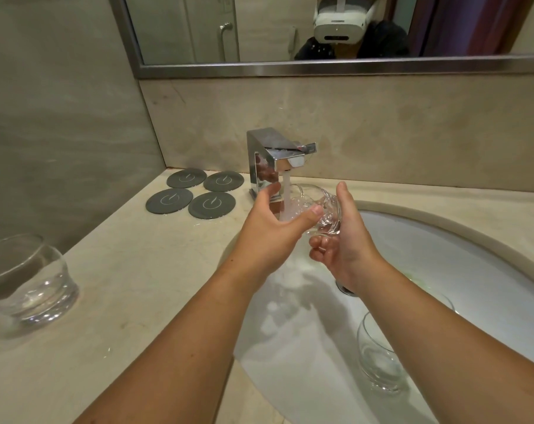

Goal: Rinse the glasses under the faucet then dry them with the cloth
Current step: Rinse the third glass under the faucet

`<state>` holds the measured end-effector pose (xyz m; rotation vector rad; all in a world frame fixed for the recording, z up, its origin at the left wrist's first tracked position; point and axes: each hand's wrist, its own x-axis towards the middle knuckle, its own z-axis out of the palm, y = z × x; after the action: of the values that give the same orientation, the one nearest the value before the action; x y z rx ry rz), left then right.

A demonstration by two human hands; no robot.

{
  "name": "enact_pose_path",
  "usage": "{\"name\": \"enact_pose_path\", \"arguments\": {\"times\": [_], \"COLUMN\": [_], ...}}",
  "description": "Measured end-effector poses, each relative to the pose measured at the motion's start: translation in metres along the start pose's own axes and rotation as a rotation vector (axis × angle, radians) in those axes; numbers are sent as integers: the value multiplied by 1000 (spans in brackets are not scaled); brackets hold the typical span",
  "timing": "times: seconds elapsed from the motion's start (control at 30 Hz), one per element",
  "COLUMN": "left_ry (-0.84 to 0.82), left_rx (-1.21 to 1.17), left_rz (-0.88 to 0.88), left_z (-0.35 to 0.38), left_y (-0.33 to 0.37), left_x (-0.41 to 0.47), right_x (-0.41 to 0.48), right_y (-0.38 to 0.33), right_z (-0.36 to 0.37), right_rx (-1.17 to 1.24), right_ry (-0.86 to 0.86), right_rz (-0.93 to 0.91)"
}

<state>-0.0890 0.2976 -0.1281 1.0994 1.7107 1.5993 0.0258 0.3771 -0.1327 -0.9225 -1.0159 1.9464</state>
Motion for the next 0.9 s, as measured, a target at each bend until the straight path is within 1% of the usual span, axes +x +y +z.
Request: {"name": "enact_pose_path", "arguments": {"times": [0.07, 0.23, 0.4, 0.5, 0.67, 0.8, 0.9], "left_ry": [-20, -45, 11, 24, -6, -30, -37], "left_rx": [-4, -15, 3, -3, 31, 44, 66], "left_rz": [7, -16, -25, -7, 31, 44, 4], "left_z": [-1, -1, -2, -4, -5, -6, -4], "left_y": [-2, -3, 1, 2, 2, 1, -2], "left_x": [1, 1, -2, -1, -3, -1, 0], "right_x": [1, 3, 5, 7, -1, -2, 1], "right_y": [0, 1, 4, 5, 3, 1, 1], "right_z": [-1, 1, 3, 4, 2, 4, 4], "right_rx": [7, 39, 16, 24, -44, -18, 12], "right_ry": [1, -15, -20, -39, -38, -32, -8], "right_rz": [-6, -100, -213, -191, -32, -68, -96]}}
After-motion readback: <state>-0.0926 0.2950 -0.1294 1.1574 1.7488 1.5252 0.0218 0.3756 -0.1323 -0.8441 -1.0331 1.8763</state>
